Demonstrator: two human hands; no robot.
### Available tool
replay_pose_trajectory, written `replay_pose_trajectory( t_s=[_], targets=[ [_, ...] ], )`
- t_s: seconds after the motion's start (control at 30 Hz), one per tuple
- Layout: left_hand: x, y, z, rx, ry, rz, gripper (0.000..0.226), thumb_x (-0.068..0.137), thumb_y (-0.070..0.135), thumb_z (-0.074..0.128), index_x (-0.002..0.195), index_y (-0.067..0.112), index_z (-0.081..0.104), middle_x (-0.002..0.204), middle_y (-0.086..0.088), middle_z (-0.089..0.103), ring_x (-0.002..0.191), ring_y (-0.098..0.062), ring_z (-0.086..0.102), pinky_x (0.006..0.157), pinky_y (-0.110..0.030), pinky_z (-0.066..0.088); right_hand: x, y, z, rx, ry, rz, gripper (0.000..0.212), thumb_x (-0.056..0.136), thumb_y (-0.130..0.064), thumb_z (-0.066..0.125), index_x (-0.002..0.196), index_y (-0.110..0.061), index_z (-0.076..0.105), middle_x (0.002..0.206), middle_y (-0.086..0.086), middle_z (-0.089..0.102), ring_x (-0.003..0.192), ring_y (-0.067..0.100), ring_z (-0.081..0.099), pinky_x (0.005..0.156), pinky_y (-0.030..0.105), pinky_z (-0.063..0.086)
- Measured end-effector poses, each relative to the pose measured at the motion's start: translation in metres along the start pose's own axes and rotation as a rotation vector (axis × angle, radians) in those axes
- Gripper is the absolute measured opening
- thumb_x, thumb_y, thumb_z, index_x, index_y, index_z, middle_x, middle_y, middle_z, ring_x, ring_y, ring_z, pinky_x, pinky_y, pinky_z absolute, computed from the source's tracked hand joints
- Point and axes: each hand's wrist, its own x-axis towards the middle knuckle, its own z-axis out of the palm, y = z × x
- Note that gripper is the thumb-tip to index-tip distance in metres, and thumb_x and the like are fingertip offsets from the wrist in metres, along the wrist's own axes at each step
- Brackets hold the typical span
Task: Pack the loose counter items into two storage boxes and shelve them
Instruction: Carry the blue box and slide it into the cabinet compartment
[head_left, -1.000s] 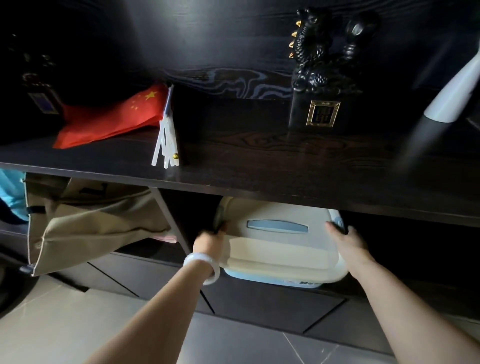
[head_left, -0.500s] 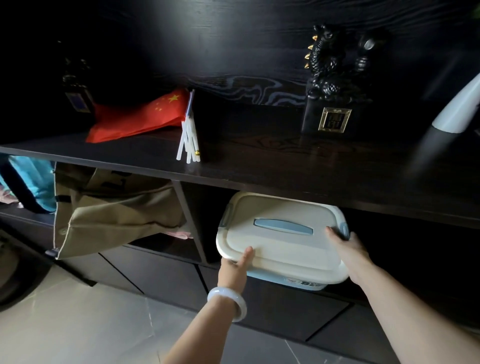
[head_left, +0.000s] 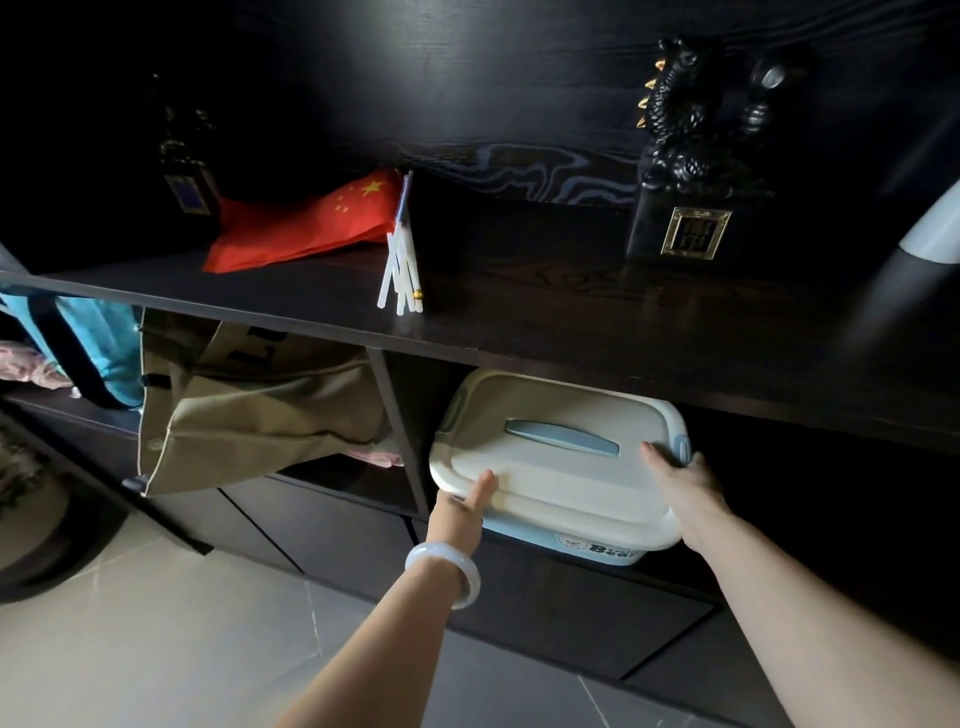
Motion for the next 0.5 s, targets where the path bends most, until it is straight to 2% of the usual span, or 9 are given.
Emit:
replay_pose_trajectory(
  t_s=[0.1,0.13,0.2,0.3,0.4,0.43,0.47,0.5],
  targets=[
    [-0.0079,0.0015,-0.0006,-0.090,-0.023,-0.068,0.047,0.079,0.062,0.067,0.090,0.017,0.063,0.094,-0.004,0.064,0.088,-0.021,0.060,0.096,-0.037,0.046,0.0011,0.0007,-0.0007,-0.015,0.011,-0.005,0.091,0.084,-0.057,0.060,0.153,-0.012,0.021,0.153,0.015,0.032,0.136,0.034,0.037,0.110,0.041,0.035],
    [-0.0057,-0.0009,-0.0010,-0.088,-0.033,-0.069,0.043,0.082,0.059,0.067,0.092,0.017,0.066,0.092,-0.005,0.065,0.087,-0.020,0.059,0.098,-0.038,0.045,0.0013,0.0008,-0.0009,-0.013,0.009,-0.006,0.092,0.084,-0.057,0.060,0.153,-0.012,0.020,0.154,0.015,0.031,0.136,0.034,0.037,0.110,0.041,0.035],
    [-0.0084,0.0030,-0.0025,-0.075,-0.048,-0.046,0.052,0.073,0.064,0.067,0.095,0.018,0.067,0.093,-0.004,0.064,0.088,-0.020,0.059,0.101,-0.041,0.046,0.0006,0.0005,-0.0014,-0.008,0.007,-0.009,0.091,0.085,-0.057,0.061,0.153,-0.012,0.020,0.153,0.015,0.032,0.136,0.035,0.037,0.109,0.040,0.035],
    [-0.0078,0.0064,-0.0018,-0.107,-0.022,-0.034,0.080,0.047,0.072,0.068,0.104,0.018,0.056,0.102,-0.002,0.062,0.097,-0.023,0.061,0.098,-0.045,0.051,0.0006,0.0003,-0.0010,-0.003,0.007,-0.018,0.090,0.084,-0.058,0.061,0.152,-0.011,0.024,0.151,0.016,0.036,0.134,0.035,0.040,0.108,0.041,0.037],
    [-0.0037,0.0032,-0.0007,-0.100,-0.018,-0.034,0.093,0.046,0.071,0.070,0.116,0.011,0.055,0.107,-0.006,0.061,0.104,-0.027,0.063,0.098,-0.044,0.052,0.0007,0.0006,-0.0005,-0.003,0.016,-0.016,0.091,0.082,-0.060,0.061,0.151,-0.011,0.026,0.149,0.016,0.038,0.132,0.036,0.042,0.108,0.043,0.038],
    [-0.0053,0.0044,-0.0013,-0.070,-0.028,-0.046,0.093,0.054,0.069,0.071,0.121,0.007,0.055,0.108,-0.007,0.061,0.104,-0.026,0.065,0.095,-0.038,0.054,0.0011,0.0010,-0.0003,-0.005,0.019,-0.018,0.092,0.082,-0.060,0.062,0.151,-0.012,0.026,0.150,0.016,0.038,0.132,0.036,0.042,0.108,0.043,0.038],
    [-0.0076,0.0061,-0.0026,-0.042,-0.052,-0.043,0.081,0.068,0.062,0.071,0.124,0.005,0.056,0.108,-0.007,0.061,0.099,-0.021,0.066,0.087,-0.024,0.055,0.0016,0.0007,-0.0002,-0.007,0.019,-0.019,0.092,0.082,-0.059,0.062,0.152,-0.012,0.024,0.151,0.016,0.036,0.133,0.036,0.041,0.108,0.042,0.037],
    [-0.0093,0.0070,-0.0038,-0.022,-0.055,-0.058,0.063,0.082,0.049,0.068,0.124,0.004,0.057,0.106,-0.007,0.060,0.091,-0.015,0.065,0.073,-0.010,0.052,0.0023,0.0003,0.0000,-0.008,0.016,-0.022,0.093,0.083,-0.058,0.062,0.152,-0.012,0.022,0.152,0.015,0.034,0.135,0.035,0.040,0.109,0.042,0.036]
  ],
)
